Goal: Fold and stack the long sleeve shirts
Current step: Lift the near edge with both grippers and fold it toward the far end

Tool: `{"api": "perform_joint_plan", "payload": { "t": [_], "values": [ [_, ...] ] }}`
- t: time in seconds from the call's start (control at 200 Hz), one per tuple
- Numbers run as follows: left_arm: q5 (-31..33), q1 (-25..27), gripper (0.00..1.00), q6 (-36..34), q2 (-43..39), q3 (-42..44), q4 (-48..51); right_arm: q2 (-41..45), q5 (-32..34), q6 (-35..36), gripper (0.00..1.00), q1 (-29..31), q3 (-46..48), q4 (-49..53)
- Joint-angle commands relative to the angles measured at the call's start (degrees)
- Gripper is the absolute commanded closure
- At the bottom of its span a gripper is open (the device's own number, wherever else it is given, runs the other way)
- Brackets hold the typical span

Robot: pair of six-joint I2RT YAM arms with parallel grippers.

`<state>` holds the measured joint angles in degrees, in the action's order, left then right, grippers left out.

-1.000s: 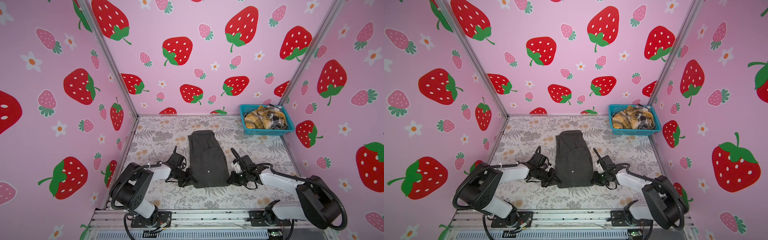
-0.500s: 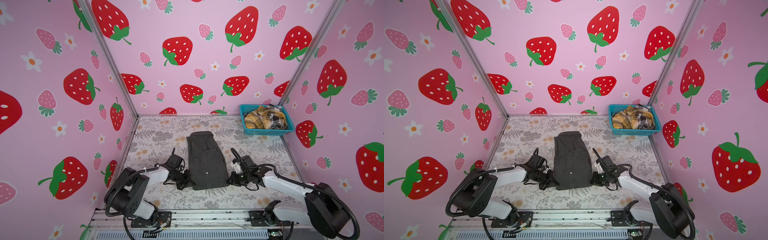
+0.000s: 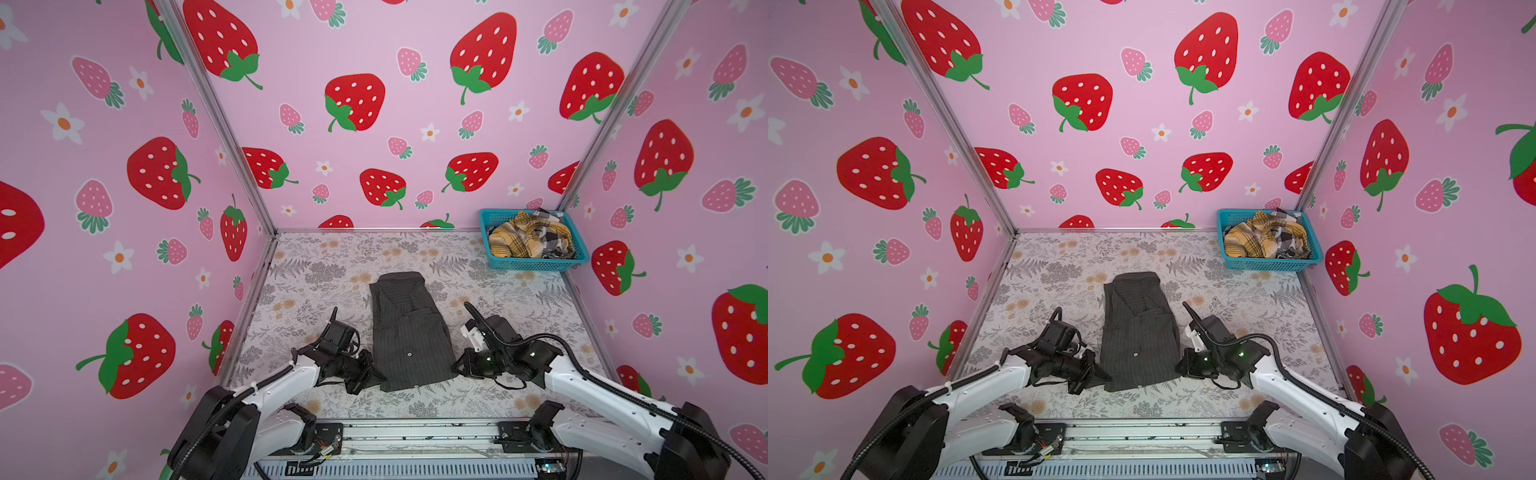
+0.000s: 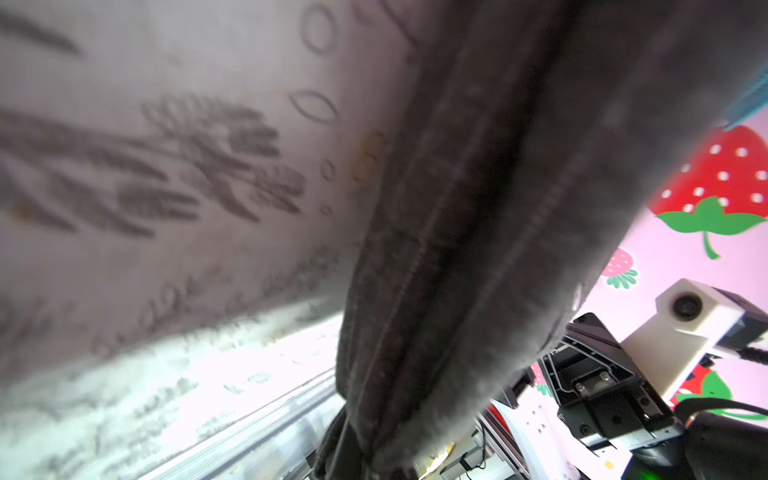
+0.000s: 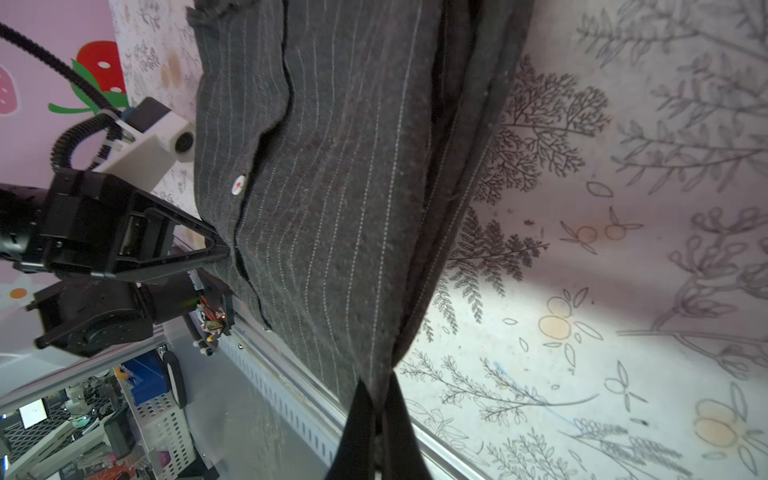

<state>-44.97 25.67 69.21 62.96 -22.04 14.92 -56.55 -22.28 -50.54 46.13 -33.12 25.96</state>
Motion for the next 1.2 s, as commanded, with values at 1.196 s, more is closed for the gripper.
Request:
{"api": "perform_joint_plan", "payload": {
  "t": [1.196],
  "values": [
    [3.39,-5.2,1.0,2.79,-1.79,-10.39,8.64,-7.3,2.38,0.42,1.0,-0.73,-11.59,-1.61]
  ]
}}
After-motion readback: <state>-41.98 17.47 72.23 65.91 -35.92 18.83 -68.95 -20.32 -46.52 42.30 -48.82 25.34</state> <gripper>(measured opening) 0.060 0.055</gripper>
